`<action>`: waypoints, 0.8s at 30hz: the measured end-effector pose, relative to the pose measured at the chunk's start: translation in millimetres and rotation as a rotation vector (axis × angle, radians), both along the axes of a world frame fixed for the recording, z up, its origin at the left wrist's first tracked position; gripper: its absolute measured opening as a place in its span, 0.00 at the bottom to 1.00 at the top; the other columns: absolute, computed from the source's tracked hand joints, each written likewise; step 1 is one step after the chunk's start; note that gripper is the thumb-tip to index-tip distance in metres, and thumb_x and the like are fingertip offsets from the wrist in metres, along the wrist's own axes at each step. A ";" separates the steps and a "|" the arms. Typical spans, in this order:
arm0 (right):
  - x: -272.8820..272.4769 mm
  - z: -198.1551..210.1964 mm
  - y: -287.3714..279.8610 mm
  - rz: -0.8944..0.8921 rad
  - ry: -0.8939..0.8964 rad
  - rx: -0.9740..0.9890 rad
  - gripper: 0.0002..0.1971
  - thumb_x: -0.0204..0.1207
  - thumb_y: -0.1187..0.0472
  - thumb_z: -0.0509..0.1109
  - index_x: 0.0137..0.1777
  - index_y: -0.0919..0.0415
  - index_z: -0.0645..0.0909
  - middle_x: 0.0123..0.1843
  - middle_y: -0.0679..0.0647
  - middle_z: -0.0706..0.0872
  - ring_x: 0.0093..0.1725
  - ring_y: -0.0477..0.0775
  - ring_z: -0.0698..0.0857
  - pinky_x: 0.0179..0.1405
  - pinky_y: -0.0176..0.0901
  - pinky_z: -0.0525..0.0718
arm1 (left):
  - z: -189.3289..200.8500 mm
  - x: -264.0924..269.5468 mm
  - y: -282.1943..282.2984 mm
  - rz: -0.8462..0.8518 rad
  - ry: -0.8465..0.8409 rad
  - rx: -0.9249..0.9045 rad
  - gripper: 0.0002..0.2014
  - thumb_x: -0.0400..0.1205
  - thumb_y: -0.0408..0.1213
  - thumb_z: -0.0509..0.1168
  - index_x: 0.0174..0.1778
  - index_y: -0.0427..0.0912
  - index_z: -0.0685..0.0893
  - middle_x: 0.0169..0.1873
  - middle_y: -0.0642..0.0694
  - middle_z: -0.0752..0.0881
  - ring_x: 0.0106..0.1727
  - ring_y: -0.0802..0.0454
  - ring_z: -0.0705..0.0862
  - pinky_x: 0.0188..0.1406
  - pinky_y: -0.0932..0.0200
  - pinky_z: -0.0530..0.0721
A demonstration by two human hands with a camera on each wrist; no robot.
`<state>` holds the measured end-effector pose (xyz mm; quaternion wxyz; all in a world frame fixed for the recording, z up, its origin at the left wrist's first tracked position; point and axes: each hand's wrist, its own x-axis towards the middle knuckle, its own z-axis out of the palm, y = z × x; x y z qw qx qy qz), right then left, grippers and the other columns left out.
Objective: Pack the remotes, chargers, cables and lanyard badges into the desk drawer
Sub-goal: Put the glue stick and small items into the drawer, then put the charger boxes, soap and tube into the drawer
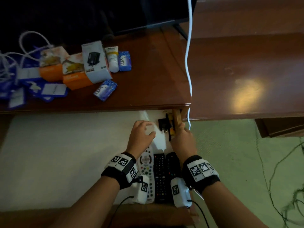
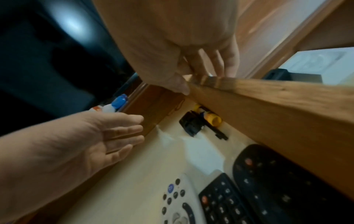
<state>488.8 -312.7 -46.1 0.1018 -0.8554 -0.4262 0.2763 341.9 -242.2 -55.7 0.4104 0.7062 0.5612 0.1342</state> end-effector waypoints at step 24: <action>-73.4 58.3 278.8 0.362 -0.043 0.226 0.34 0.77 0.60 0.62 0.83 0.49 0.54 0.86 0.52 0.47 0.81 0.67 0.56 0.76 0.62 0.65 | 34.4 -89.6 160.7 -0.046 0.323 0.369 0.29 0.82 0.40 0.62 0.81 0.50 0.62 0.81 0.47 0.61 0.79 0.44 0.63 0.70 0.44 0.68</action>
